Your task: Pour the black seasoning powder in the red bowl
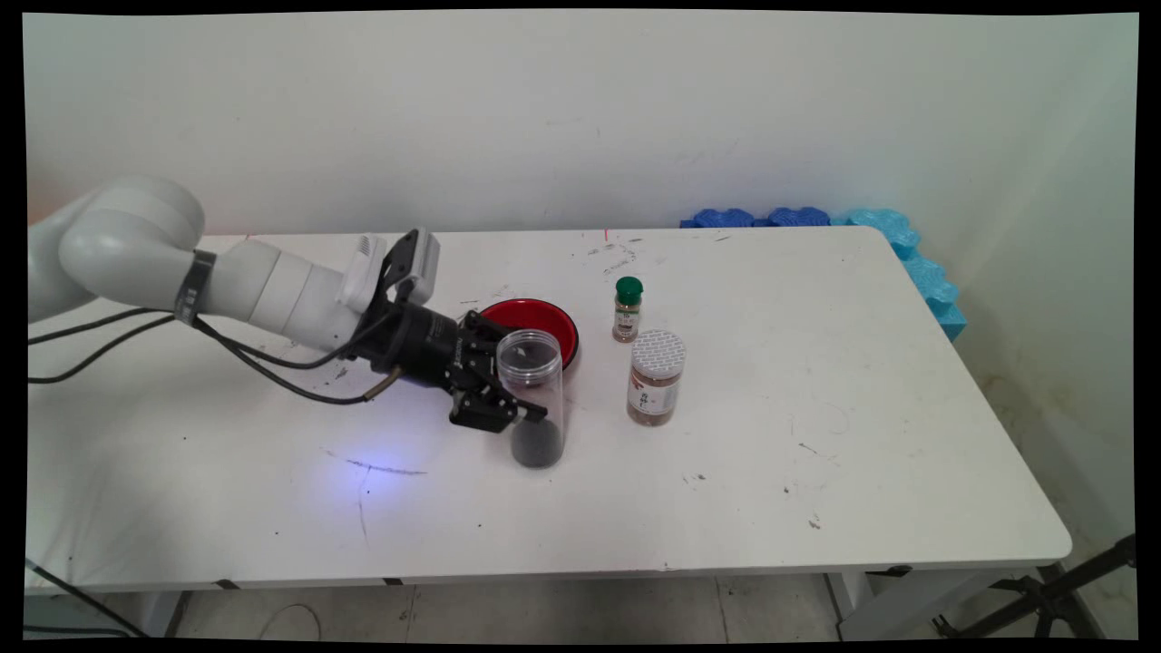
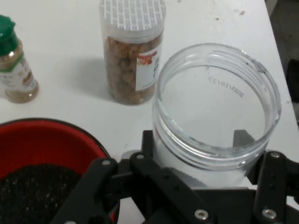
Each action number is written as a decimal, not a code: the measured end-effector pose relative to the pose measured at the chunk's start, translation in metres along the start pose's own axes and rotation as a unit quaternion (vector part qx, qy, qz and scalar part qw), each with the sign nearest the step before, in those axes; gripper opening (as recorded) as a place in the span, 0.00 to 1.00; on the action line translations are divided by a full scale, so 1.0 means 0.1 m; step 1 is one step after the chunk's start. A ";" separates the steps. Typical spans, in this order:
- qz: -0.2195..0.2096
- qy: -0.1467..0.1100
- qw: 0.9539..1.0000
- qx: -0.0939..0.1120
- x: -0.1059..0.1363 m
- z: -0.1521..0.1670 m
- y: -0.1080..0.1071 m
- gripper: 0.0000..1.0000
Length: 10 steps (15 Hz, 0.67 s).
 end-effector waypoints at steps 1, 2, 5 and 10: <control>-0.003 0.003 1.000 -0.002 0.03 -0.04 0.00 0.00; -0.006 0.007 1.000 -0.004 0.06 -0.07 0.00 0.00; -0.011 0.015 1.000 -0.021 0.17 -0.23 0.01 0.00; -0.030 0.023 0.998 -0.040 0.35 -0.48 0.00 0.00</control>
